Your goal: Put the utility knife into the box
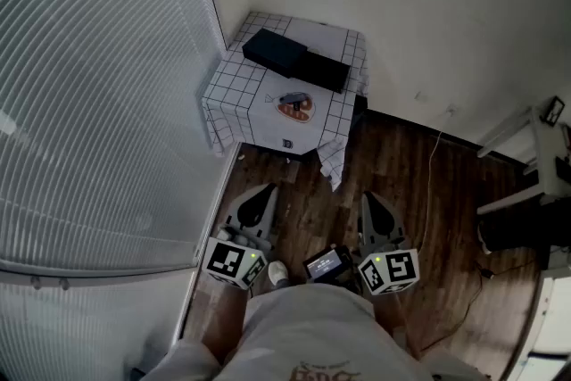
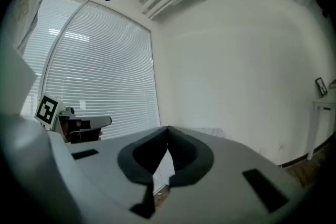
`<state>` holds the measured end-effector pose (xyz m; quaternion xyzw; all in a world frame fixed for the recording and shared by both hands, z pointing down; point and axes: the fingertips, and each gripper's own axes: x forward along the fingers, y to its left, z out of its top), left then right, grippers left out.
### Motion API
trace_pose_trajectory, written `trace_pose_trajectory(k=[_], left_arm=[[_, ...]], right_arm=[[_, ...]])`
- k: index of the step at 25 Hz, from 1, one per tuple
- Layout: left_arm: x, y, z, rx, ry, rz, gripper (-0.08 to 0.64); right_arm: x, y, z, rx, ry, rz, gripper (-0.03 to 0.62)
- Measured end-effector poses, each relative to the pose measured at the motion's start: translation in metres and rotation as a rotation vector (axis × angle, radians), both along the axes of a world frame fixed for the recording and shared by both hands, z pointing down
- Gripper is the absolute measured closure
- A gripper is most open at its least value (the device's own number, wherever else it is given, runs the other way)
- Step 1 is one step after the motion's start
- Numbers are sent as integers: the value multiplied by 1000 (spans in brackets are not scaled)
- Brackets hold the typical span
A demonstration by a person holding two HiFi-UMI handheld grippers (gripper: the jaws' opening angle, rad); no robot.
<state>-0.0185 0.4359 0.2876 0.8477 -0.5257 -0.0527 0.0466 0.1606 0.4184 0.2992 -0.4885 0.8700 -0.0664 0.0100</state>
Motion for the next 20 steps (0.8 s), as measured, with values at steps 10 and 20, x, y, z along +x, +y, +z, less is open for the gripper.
trace_pose_trajectory(k=[10,20], left_arm=[[13,13,8,-36,-109,-32,552],[30,38,-1,-44,-117,-95,552]], right_arm=[[12,10,6,29,64,-48,584],[40,25,18,25,101,-88,584]])
